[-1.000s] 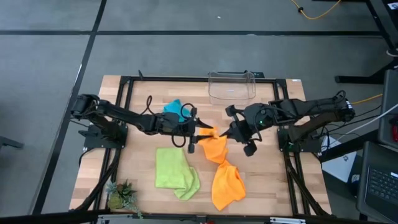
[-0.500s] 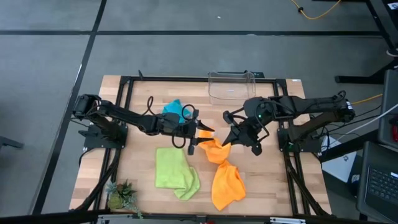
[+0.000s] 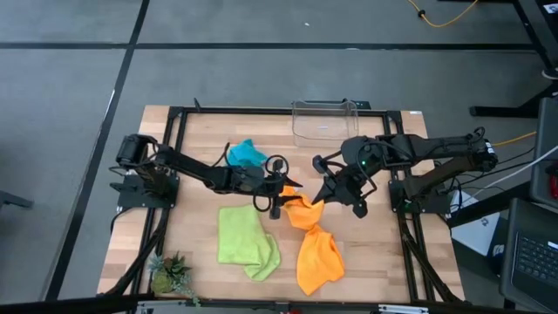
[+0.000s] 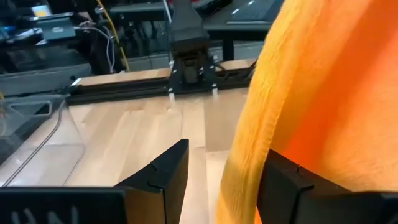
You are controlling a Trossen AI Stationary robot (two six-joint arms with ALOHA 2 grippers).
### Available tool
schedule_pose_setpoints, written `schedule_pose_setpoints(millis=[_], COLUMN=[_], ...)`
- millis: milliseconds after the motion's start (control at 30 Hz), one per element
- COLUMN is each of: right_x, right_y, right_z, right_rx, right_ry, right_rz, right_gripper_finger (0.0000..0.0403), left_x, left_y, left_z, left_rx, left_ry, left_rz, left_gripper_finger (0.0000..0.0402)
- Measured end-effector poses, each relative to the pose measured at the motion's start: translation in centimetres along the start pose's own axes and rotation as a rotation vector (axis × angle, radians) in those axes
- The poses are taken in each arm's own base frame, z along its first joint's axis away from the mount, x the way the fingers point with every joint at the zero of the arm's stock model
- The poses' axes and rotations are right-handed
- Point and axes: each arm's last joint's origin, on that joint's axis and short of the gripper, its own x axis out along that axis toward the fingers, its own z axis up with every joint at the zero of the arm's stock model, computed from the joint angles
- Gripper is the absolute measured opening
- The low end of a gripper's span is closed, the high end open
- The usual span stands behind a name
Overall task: Fold microfiber towels
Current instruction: Fold the top orange microfiber towel
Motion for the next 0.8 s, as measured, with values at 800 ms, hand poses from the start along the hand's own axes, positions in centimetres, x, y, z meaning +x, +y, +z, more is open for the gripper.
schedule_pose_setpoints(millis=[800], right_x=[-0.3], right_y=[1.1], right_z=[-2.0], right_rx=[0.327], right_ry=[0.32], right_rz=[-0.064], right_gripper_finger=[0.0], left_x=[-5.2], left_y=[1.5], left_z=[3.9], left_rx=[0.17], left_ry=[0.107], left_rz=[0.276], left_gripper_finger=[0.0])
